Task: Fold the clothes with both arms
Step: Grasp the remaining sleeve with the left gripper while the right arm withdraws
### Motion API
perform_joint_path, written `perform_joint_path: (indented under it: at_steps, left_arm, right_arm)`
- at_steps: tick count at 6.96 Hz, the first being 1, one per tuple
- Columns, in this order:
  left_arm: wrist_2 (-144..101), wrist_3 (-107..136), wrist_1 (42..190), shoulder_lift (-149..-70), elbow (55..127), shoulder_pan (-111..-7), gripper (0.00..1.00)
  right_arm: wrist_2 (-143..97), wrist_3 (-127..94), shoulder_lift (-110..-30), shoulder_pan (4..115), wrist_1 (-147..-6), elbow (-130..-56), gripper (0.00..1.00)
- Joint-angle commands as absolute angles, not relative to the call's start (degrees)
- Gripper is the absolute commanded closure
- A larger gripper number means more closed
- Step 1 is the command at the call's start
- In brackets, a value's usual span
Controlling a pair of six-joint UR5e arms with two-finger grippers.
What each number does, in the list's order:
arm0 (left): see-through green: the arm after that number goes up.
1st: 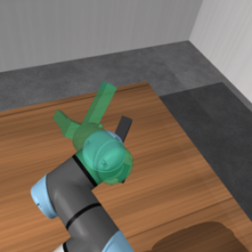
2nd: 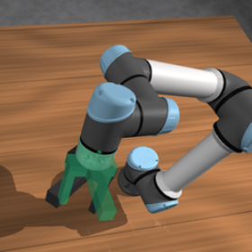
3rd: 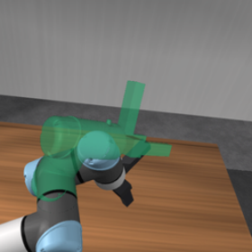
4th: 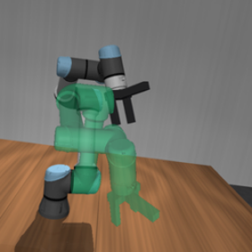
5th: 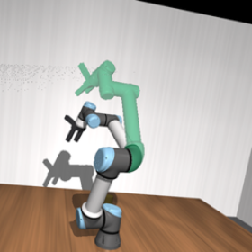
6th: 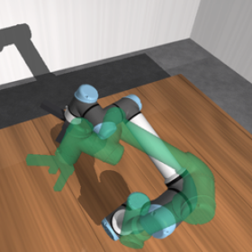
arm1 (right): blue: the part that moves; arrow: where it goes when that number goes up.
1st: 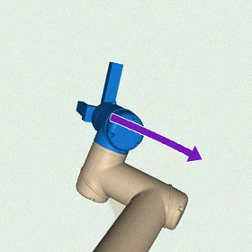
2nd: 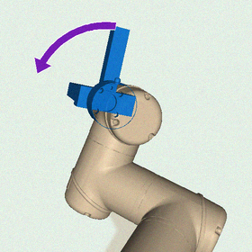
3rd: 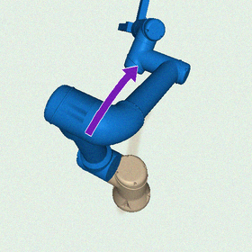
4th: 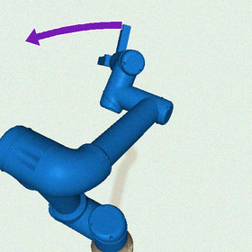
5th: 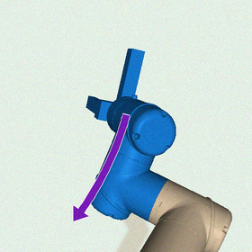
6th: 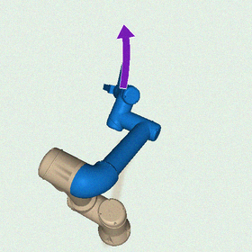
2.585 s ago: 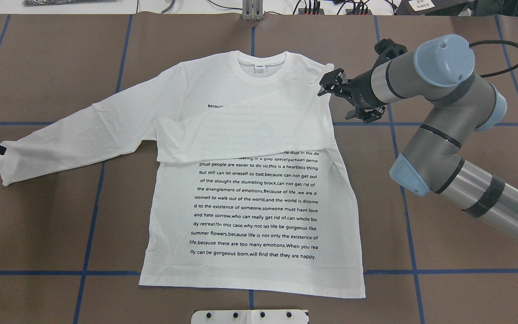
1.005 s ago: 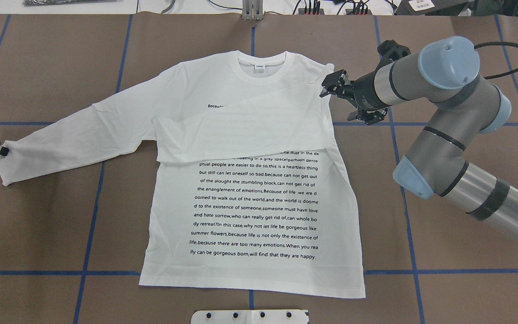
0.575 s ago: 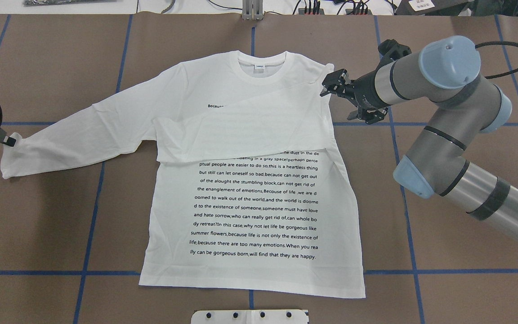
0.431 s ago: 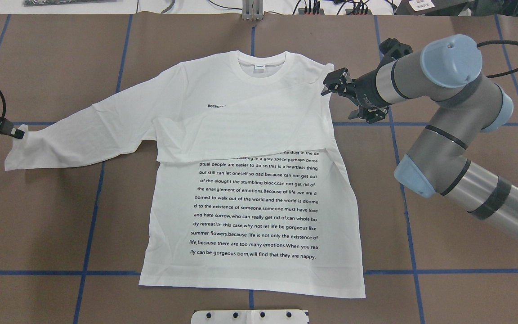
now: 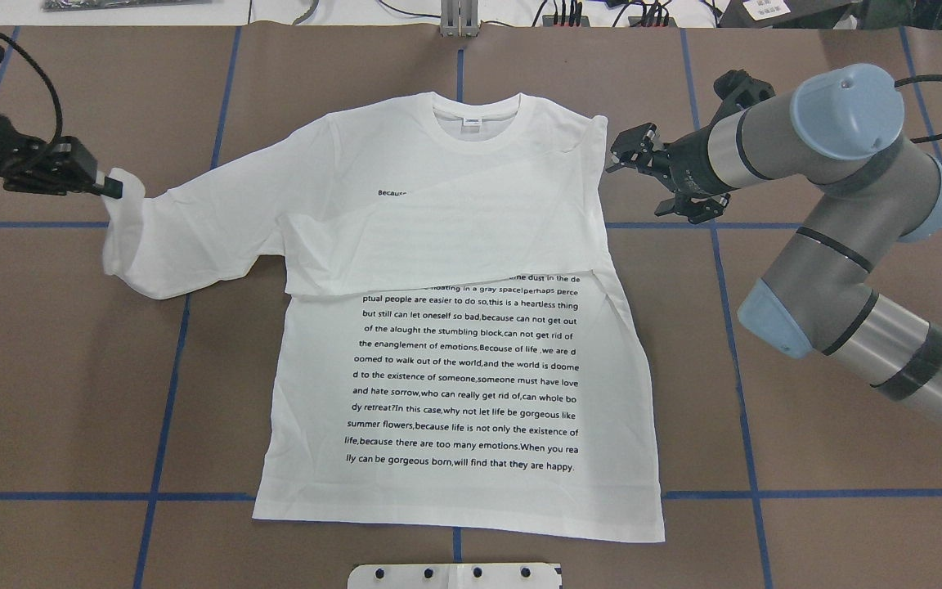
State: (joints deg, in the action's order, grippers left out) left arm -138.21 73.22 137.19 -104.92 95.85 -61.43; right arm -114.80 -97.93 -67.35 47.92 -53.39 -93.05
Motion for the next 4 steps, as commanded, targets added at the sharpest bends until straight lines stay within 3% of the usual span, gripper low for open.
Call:
perform_joint_path:
  at_steps: [1, 2, 4]
  left_arm:
    - [-123.46, 93.11, 129.79, -122.60, 95.46, -52.94, 1.00]
    - [-122.44, 93.69, 124.16, -130.35, 94.93, -52.74, 1.00]
    - [-118.60, 97.19, 123.93, -143.98, 84.09, -49.17, 1.00]
  right_arm:
    - [-114.52, -94.78, -70.03, 48.87, -53.26, -93.34, 0.00]
    - [-114.09, -91.18, -71.79, 49.13, -53.26, -93.25, 0.00]
    - [-114.52, -87.13, -74.95, 50.62, -53.17, -93.51, 0.00]
